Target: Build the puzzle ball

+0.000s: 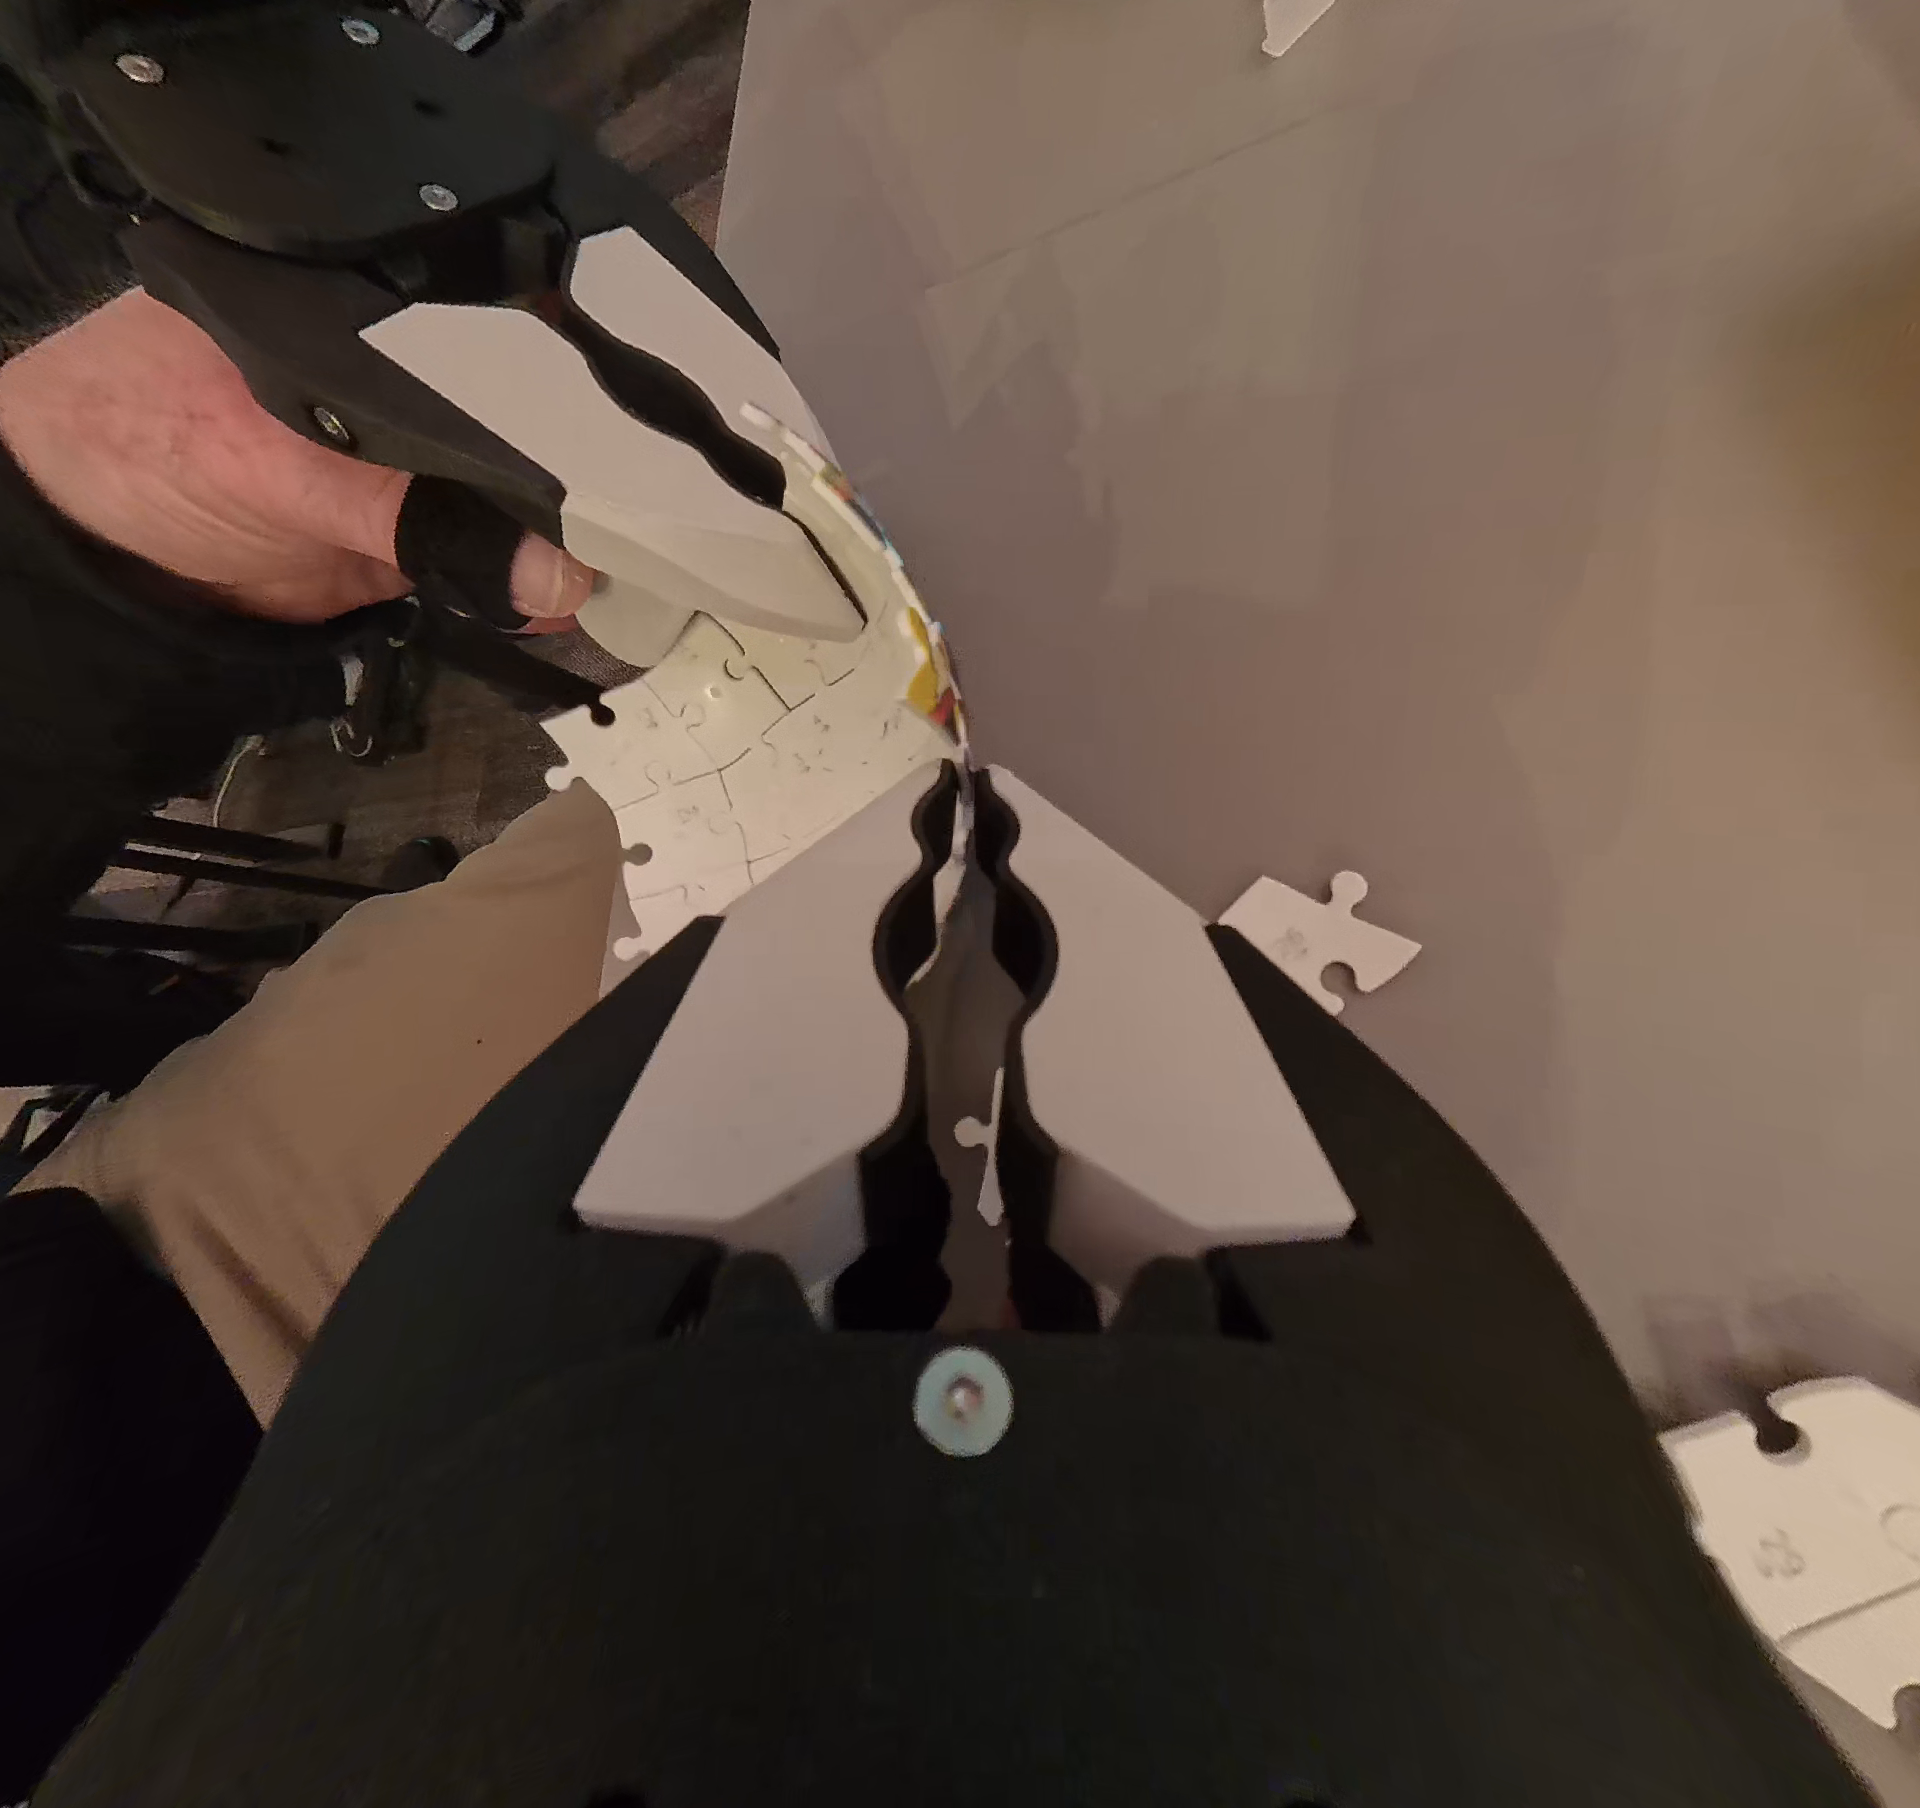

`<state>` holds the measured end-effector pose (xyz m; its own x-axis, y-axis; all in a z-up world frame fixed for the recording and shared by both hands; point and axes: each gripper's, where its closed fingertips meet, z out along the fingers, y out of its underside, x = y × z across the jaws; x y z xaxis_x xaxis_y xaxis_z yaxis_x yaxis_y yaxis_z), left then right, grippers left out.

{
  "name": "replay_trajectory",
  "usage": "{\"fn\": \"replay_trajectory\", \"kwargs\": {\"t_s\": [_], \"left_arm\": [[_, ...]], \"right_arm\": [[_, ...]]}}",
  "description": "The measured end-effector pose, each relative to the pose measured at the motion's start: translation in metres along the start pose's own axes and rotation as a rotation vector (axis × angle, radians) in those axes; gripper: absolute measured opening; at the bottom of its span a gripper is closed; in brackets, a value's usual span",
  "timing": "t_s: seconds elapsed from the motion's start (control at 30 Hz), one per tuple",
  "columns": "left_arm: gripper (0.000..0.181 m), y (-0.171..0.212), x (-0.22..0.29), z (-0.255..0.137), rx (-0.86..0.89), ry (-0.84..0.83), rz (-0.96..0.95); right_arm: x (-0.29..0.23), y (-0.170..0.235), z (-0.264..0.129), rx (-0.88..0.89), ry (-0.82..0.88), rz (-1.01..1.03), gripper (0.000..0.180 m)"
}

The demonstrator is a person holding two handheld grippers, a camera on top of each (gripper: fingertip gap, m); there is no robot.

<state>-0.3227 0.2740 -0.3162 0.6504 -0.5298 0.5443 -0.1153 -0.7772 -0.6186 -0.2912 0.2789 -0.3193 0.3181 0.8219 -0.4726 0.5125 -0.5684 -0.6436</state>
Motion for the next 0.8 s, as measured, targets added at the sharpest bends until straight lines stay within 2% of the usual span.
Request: {"fn": "replay_trajectory", "kwargs": {"t_s": [0.2, 0.37, 0.47, 0.6, 0.8], "left_arm": [[0.018, 0.002, 0.010, -0.007, -0.035, 0.075, 0.014], [0.023, -0.001, 0.012, -0.015, -0.053, 0.052, 0.123], [0.019, 0.001, 0.015, -0.013, -0.076, 0.063, 0.169], [0.005, 0.004, 0.006, -0.012, -0.087, 0.017, 0.174], [0.003, 0.006, 0.001, -0.013, -0.071, 0.003, 0.154]], "right_arm": [[-0.002, -0.002, -0.002, 0.002, -0.019, -0.032, 0.000], [-0.008, -0.005, 0.000, -0.021, -0.059, -0.097, 0.000], [-0.011, -0.006, 0.002, -0.046, -0.091, -0.136, 0.000], [-0.011, -0.008, 0.004, -0.076, -0.101, -0.158, 0.000], [-0.012, -0.010, 0.004, -0.071, -0.084, -0.159, 0.007]]}}
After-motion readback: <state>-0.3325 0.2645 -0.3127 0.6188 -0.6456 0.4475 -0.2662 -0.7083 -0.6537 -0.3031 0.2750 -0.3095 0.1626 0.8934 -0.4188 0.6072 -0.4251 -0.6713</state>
